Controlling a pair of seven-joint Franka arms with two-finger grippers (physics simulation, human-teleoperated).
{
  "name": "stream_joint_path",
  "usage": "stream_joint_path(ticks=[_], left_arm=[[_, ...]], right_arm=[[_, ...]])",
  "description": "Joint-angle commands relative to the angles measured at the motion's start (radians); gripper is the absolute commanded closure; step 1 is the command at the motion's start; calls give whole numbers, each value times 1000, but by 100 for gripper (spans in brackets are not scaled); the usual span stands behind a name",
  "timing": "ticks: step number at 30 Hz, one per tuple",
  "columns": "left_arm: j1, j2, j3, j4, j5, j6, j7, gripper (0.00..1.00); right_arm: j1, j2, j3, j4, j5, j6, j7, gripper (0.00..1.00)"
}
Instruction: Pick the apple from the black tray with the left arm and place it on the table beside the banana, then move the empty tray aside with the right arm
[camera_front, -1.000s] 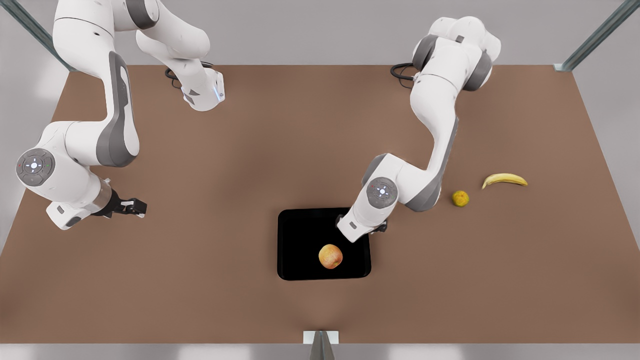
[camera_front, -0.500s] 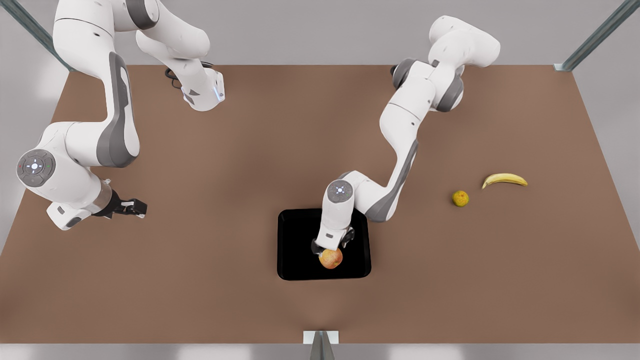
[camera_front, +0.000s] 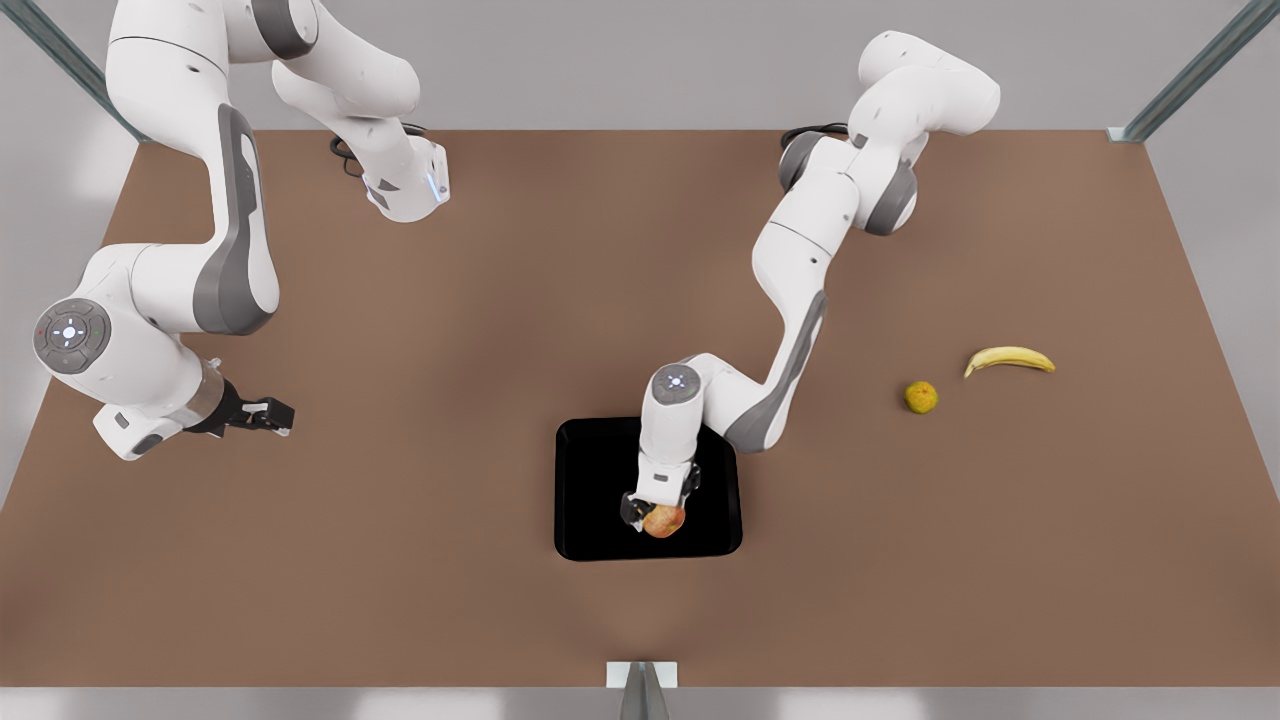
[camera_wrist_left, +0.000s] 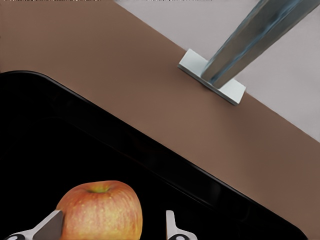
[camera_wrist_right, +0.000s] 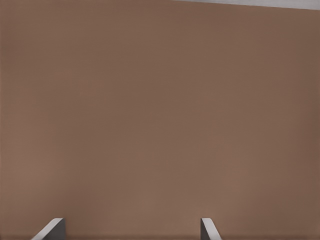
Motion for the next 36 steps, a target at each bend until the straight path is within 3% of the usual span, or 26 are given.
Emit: stream_joint_path(ticks=[1,6,20,36], left_arm=[[-4,-1,4,1,30,-51,-83,0],[-6,-3,2,2,28,-118,-48,0],[-4,52,20,2,30,-5,-31,0],[-9,69,20,-4,30,-2,-2,0]], right_arm=[[0,0,0,0,1,0,-1,0],[0,0,0,0,1,0,-1,0],[0,0,0,0,1,0,-1,0],[0,0,0,0,1,0,0,0]])
